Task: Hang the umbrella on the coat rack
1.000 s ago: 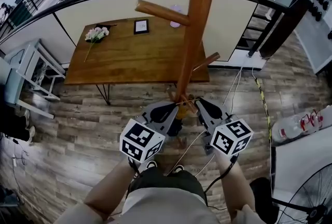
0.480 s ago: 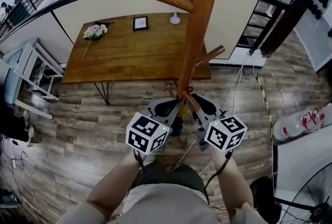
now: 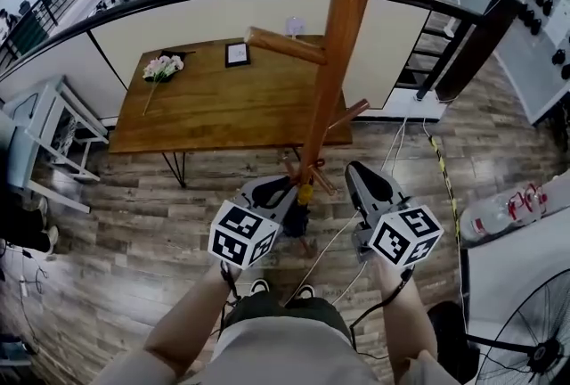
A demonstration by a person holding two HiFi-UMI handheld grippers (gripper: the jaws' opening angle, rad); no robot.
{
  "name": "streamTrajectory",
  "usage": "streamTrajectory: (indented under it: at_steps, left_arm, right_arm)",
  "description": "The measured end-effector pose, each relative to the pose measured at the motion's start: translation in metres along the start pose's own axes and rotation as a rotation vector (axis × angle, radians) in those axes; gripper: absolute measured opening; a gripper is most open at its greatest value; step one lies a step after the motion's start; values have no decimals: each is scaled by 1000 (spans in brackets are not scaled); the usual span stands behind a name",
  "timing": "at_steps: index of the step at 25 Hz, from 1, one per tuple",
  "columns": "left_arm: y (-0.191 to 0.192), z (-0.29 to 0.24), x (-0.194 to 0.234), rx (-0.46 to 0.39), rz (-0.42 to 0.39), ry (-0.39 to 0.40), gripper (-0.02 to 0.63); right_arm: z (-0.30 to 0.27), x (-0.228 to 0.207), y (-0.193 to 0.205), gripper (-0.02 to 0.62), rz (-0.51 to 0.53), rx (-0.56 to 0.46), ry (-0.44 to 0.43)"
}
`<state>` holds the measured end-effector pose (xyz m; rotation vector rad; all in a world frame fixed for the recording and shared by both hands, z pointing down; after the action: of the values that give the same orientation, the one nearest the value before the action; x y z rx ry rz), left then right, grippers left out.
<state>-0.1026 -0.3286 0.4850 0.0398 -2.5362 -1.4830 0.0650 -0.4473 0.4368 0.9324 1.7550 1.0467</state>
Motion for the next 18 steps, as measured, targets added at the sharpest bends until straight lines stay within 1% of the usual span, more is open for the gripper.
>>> streamTrajectory:
  at_steps: [5,9,12,18]
  left_arm:
    - [-39,42,-8,-87,-65,-20,53]
    - [-72,80,-11,-171,-131,-40,21]
    - [-93,108,-17,-229,-171,-46,15]
    - [-122,151,-33,-320,-239,-67,9]
  right_arm:
    - [29,30,-46,25,84,-71,8]
    - [51,57,-78,15,134,-146,17]
    - [68,74,-95,5,157,-184,16]
    - [102,99,-114,5,265,-230,38]
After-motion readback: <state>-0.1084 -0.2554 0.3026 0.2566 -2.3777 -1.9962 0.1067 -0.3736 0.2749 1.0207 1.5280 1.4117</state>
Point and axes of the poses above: the fingertips, and each gripper's own axes: z backward along the fingers, x to its left, y out of its underside, the point moved 8 cm from there along z, backward along the fingers, and after that the axes turned 7 degrees about x, right-handed, at the moved point
